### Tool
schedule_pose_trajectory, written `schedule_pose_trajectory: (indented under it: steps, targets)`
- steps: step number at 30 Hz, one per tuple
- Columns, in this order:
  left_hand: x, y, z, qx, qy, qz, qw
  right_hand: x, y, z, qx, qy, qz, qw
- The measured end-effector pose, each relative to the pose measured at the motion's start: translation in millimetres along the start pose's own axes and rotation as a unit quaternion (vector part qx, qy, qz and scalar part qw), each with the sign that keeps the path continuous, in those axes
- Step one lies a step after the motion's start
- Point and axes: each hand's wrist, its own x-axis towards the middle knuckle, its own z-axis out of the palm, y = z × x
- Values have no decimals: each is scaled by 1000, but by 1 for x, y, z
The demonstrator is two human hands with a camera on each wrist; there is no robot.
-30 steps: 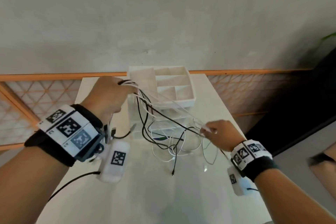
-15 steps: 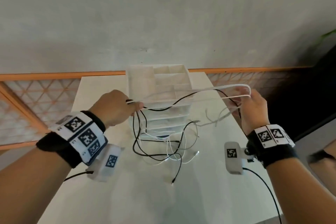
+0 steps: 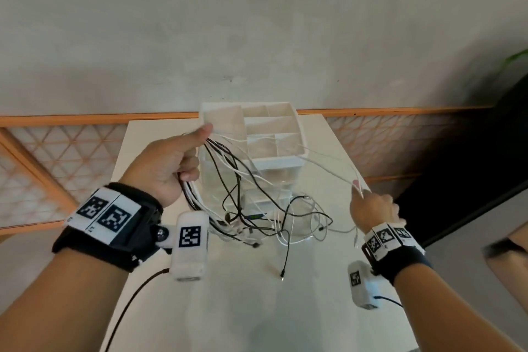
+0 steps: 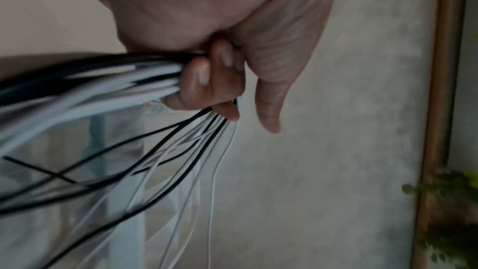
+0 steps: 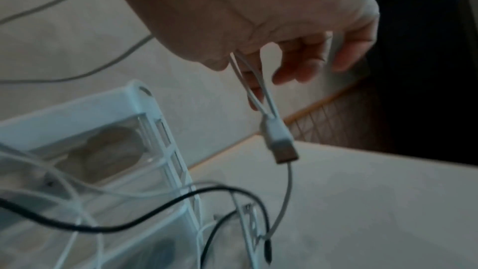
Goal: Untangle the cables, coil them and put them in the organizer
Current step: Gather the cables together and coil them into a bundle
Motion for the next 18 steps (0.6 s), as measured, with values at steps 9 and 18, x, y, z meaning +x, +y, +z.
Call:
schedule_pose_trajectory:
  steps: [9, 18]
  targets:
    - [-11, 4, 6, 8, -1, 53, 999, 10, 30, 12, 153, 82, -43, 984]
    - [-19, -10, 15, 86, -16, 71, 994, -26, 25, 35, -64, -167, -232, 956]
